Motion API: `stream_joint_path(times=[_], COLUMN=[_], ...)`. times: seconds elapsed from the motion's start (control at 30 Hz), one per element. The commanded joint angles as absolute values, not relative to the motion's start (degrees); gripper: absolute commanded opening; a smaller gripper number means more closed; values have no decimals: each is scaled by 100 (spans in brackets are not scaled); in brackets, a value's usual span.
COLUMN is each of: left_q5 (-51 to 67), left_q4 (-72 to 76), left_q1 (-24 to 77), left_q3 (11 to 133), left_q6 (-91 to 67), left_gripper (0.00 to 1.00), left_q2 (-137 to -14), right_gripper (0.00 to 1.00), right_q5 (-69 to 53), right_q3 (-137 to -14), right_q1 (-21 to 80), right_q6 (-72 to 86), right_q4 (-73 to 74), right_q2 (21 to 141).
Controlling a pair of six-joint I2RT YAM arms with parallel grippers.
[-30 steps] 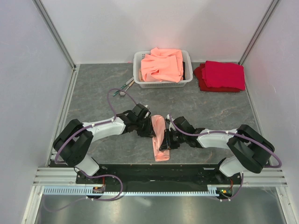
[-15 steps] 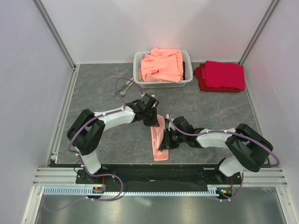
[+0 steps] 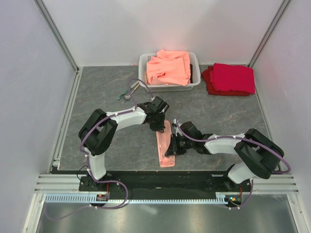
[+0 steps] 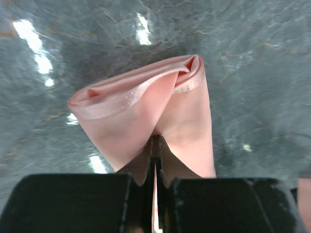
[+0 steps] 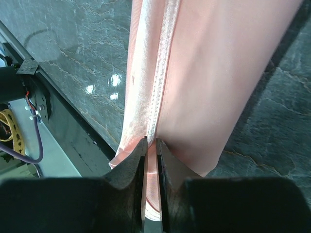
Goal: Fold the napkin into a case and place the utensils inside
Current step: Smooth out the smaller rectangle-folded napkin at the center of the board.
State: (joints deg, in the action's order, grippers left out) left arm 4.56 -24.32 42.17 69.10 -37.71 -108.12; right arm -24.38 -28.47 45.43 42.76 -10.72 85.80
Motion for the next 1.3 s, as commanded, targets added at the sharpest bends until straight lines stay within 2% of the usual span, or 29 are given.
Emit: stream_joint_path(times=[0.0, 0.13, 0.33, 0.67, 0.8, 1.0, 1.27], left_q5=[-543, -931, -607, -545, -510, -510, -19], left_q4=[-3251, -3647, -3340, -3235, -3173, -3129, -3085], left_q1=[4219, 4219, 4263, 4271, 4271, 4271, 4271], left_q3=[7321, 7601, 7418, 7365, 7269, 7295, 7409], left_q6=[-2857, -2470, -2637, -2742, -2795, -2839, -2892], left_gripper=[2, 2, 2, 2, 2, 2, 2], left_q2=[-10873, -11038, -10872, -10714, -10705, -10688, -10337], right_gripper=[19, 19, 20, 31, 32, 29, 30], right_q5=[-2092, -2100, -2189, -2047, -2109, -2259, -1785], right_q3=[-2619, -2584, -2672, -3533, -3393, -2497, -3013], right_q1=[4561, 4562, 4562, 4562, 4649, 4772, 4816], right_q6=[4210, 4254, 4210, 3964, 4069, 4386, 4061], right_q4=[-844, -852, -695, 281, 97, -773, 181], right_q2=[8596, 8639, 8430, 7884, 7910, 8296, 7955])
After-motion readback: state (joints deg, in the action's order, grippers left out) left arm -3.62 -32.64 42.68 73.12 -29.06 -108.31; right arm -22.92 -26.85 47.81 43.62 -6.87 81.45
